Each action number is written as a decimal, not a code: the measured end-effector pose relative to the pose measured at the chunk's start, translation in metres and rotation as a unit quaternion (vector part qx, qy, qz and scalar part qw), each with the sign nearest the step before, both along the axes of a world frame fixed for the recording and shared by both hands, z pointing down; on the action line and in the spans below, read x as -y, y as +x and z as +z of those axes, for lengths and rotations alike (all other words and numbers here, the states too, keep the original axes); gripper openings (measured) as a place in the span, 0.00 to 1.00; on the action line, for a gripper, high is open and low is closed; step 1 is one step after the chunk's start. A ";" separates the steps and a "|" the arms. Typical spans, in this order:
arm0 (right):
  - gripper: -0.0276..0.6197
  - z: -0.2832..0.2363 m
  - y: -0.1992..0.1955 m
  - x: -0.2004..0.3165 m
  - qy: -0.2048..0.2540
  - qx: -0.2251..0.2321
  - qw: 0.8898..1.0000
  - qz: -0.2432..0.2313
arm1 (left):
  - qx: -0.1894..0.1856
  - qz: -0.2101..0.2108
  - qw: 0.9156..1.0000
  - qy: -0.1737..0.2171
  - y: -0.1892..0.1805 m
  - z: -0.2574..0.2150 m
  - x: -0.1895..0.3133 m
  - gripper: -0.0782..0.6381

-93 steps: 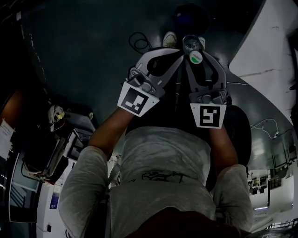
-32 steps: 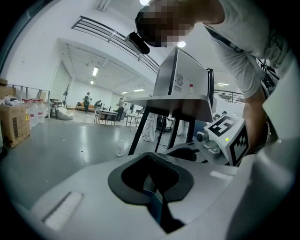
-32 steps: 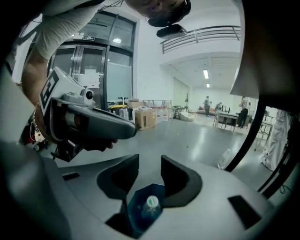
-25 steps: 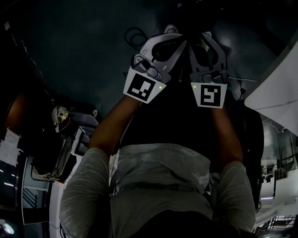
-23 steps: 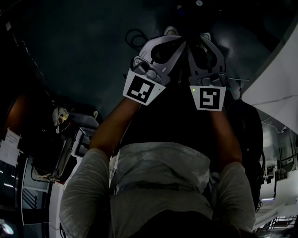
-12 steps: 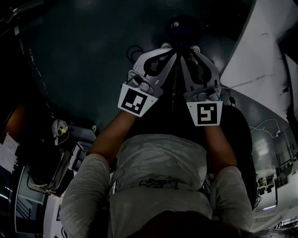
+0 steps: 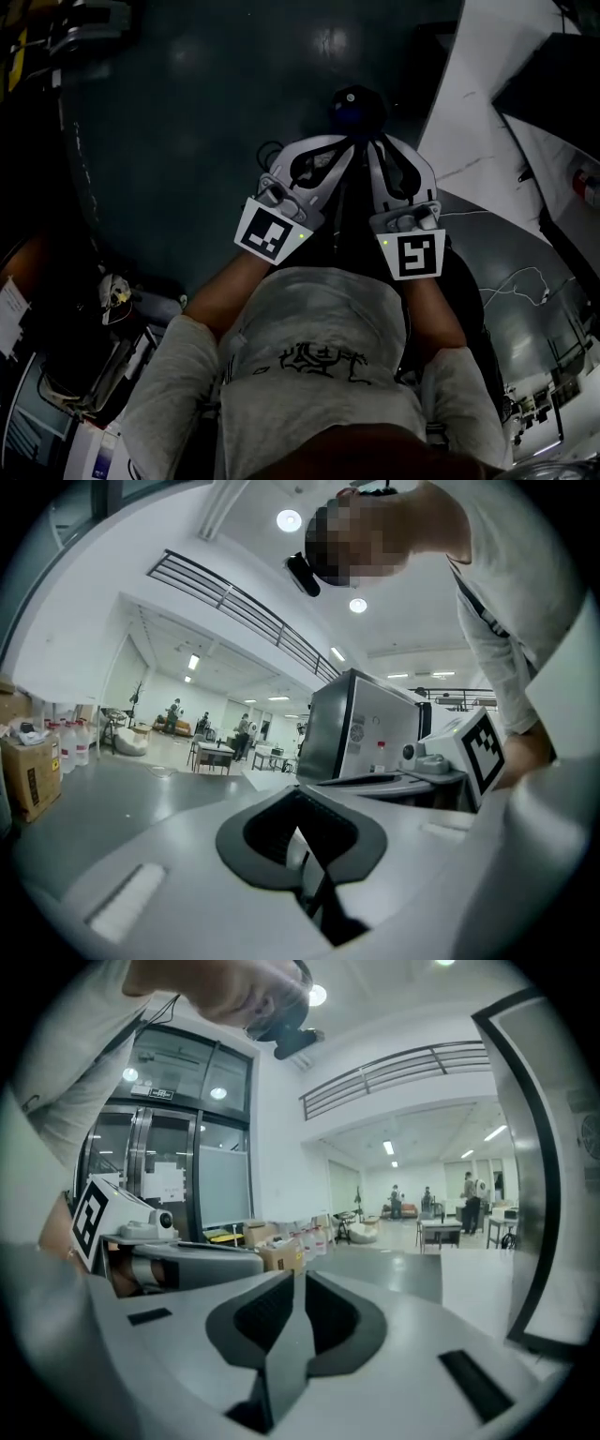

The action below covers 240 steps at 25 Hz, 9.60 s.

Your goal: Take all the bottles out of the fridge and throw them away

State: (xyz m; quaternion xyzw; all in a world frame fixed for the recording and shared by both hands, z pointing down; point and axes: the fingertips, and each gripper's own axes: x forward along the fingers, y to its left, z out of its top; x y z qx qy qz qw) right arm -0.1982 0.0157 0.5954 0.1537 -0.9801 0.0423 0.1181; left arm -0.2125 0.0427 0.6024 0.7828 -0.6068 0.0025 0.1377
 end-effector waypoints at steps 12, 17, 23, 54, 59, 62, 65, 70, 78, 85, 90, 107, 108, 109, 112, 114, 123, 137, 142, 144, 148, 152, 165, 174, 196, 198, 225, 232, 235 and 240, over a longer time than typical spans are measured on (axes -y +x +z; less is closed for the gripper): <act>0.08 -0.115 0.002 -0.011 0.007 0.022 1.000 0.002 | -0.010 -0.013 1.000 0.018 0.002 -0.115 -0.007 0.12; 0.08 -0.154 0.007 -0.012 0.014 0.027 1.000 0.001 | -0.010 -0.016 0.999 0.030 0.003 -0.156 -0.010 0.12; 0.07 -0.190 0.014 -0.017 0.014 0.028 0.999 -0.004 | -0.007 -0.013 0.999 0.049 0.007 -0.200 -0.011 0.12; 0.07 -0.305 0.031 -0.046 0.033 0.046 0.998 -0.009 | -0.005 0.040 0.992 0.122 0.031 -0.314 -0.040 0.12; 0.07 -0.309 0.039 -0.048 0.034 0.046 0.998 0.006 | -0.014 0.060 0.991 0.120 0.040 -0.318 -0.039 0.12; 0.07 -0.312 0.045 -0.045 0.036 0.045 0.998 0.019 | -0.017 0.075 0.989 0.123 0.047 -0.321 -0.036 0.12; 0.07 -0.313 0.056 -0.039 0.038 0.045 0.998 0.032 | -0.021 0.089 0.988 0.124 0.058 -0.322 -0.030 0.12; 0.07 -0.316 0.081 -0.028 0.043 0.042 0.996 0.062 | -0.027 0.119 0.985 0.125 0.081 -0.324 -0.018 0.12; 0.07 -0.317 0.139 -0.006 0.047 0.033 0.990 0.127 | -0.038 0.182 0.974 0.127 0.136 -0.329 0.008 0.12; 0.07 -0.323 0.199 0.009 0.052 0.027 0.983 0.177 | -0.043 0.229 0.964 0.130 0.195 -0.336 0.025 0.12; 0.07 -0.323 0.241 0.024 0.055 0.023 0.978 0.199 | -0.042 0.249 0.959 0.131 0.235 -0.336 0.042 0.12; 0.07 -0.326 0.365 0.061 0.059 0.022 0.961 0.269 | -0.047 0.312 0.940 0.129 0.354 -0.342 0.081 0.12; 0.07 -0.326 0.372 0.063 0.059 0.021 0.960 0.273 | -0.046 0.316 0.939 0.130 0.361 -0.342 0.083 0.12; 0.07 -0.326 0.378 0.064 0.060 0.020 0.959 0.276 | -0.045 0.318 0.938 0.130 0.367 -0.343 0.084 0.12; 0.07 -0.327 0.399 0.068 0.061 0.020 0.957 0.284 | -0.043 0.323 0.936 0.131 0.386 -0.345 0.088 0.12; 0.07 -0.328 0.411 0.069 0.060 0.021 0.956 0.286 | -0.042 0.325 0.936 0.130 0.399 -0.345 0.090 0.12; 0.07 -0.320 0.445 0.069 0.058 0.021 0.955 0.291 | -0.040 0.324 0.936 0.129 0.428 -0.340 0.093 0.12; 0.07 -0.316 0.454 0.076 0.056 0.024 0.947 0.315 | -0.024 0.342 0.931 0.124 0.430 -0.334 0.102 0.12; 0.07 -0.318 0.448 0.081 0.060 0.025 0.943 0.328 | -0.025 0.348 0.928 0.132 0.420 -0.337 0.108 0.12; 0.07 -0.316 0.445 0.083 0.059 0.025 0.941 0.332 | -0.025 0.349 0.927 0.133 0.416 -0.335 0.110 0.12; 0.07 -0.314 0.438 0.087 0.059 0.024 0.938 0.340 | -0.026 0.355 0.926 0.126 0.410 -0.331 0.113 0.12; 0.07 -0.309 0.434 0.089 0.057 0.021 0.937 0.345 | -0.025 0.358 0.923 0.136 0.407 -0.330 0.117 0.12; 0.07 -0.278 0.432 0.106 0.048 0.012 0.933 0.355 | -0.020 0.354 0.926 0.132 0.408 -0.300 0.140 0.12; 0.08 -0.256 0.438 0.126 0.062 -0.004 0.927 0.371 | -0.015 0.353 0.926 0.135 0.410 -0.283 0.157 0.12; 0.11 -0.213 0.440 0.162 0.055 -0.010 0.928 0.367 | 0.012 0.344 0.929 0.133 0.414 -0.248 0.189 0.12; 0.11 -0.210 0.440 0.165 0.054 -0.010 0.929 0.367 | 0.014 0.341 0.930 0.137 0.414 -0.246 0.193 0.12; 0.24 -0.173 0.454 0.219 0.049 -0.028 0.924 0.377 | 0.023 0.328 0.933 0.144 0.428 -0.215 0.241 0.12; 0.27 -0.166 0.455 0.233 0.054 -0.030 0.923 0.380 | 0.030 0.319 0.936 0.148 0.430 -0.209 0.254 0.12; 0.27 -0.165 0.457 0.241 0.059 -0.029 0.922 0.383 | 0.034 0.319 0.935 0.154 0.432 -0.206 0.260 0.12; 0.27 -0.160 0.458 0.254 0.068 -0.032 0.919 0.388 | 0.034 0.317 0.935 0.157 0.436 -0.199 0.270 0.12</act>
